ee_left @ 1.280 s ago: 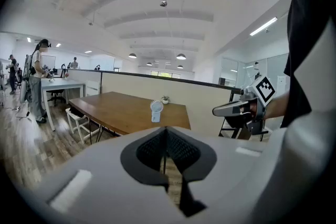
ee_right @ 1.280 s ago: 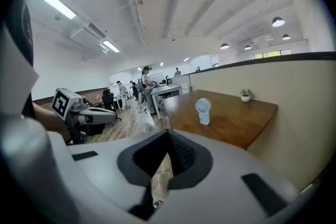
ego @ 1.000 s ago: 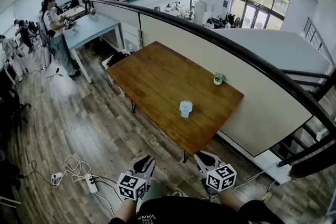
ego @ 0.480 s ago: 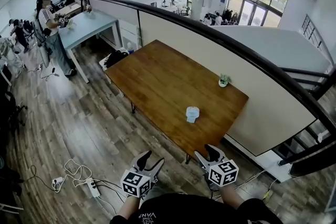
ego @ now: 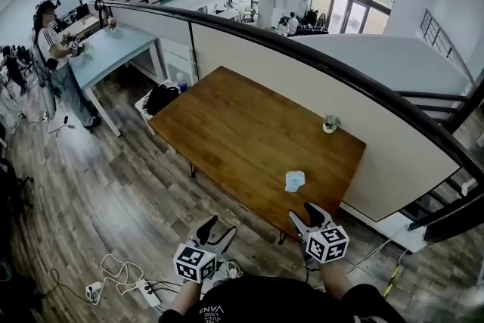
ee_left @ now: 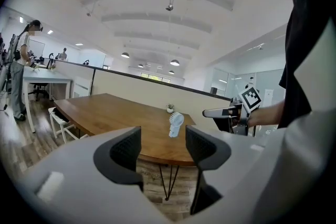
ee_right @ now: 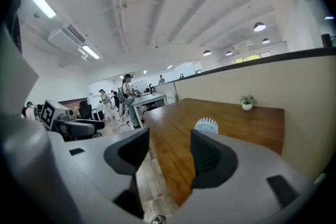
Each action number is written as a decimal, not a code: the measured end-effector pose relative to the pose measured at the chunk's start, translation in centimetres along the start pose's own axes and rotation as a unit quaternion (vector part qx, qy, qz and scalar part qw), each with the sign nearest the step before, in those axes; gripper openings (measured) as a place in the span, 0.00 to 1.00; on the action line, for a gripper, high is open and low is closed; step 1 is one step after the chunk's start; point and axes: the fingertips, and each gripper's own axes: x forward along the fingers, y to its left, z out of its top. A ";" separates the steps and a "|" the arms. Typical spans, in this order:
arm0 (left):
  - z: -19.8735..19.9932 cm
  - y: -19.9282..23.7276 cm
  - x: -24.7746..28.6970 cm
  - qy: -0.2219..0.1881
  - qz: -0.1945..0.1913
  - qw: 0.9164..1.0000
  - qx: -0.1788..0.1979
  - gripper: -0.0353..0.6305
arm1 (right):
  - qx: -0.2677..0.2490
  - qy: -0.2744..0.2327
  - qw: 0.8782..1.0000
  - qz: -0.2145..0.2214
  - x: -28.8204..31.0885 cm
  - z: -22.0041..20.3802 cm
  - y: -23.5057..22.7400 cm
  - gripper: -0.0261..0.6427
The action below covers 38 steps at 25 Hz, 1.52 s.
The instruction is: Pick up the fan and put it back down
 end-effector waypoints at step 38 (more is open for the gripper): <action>4.2 6.4 15.4 0.055 -0.084 0.995 0.017 0.43 | -0.208 0.138 0.960 0.124 11.1 -1.3 -9.5 0.47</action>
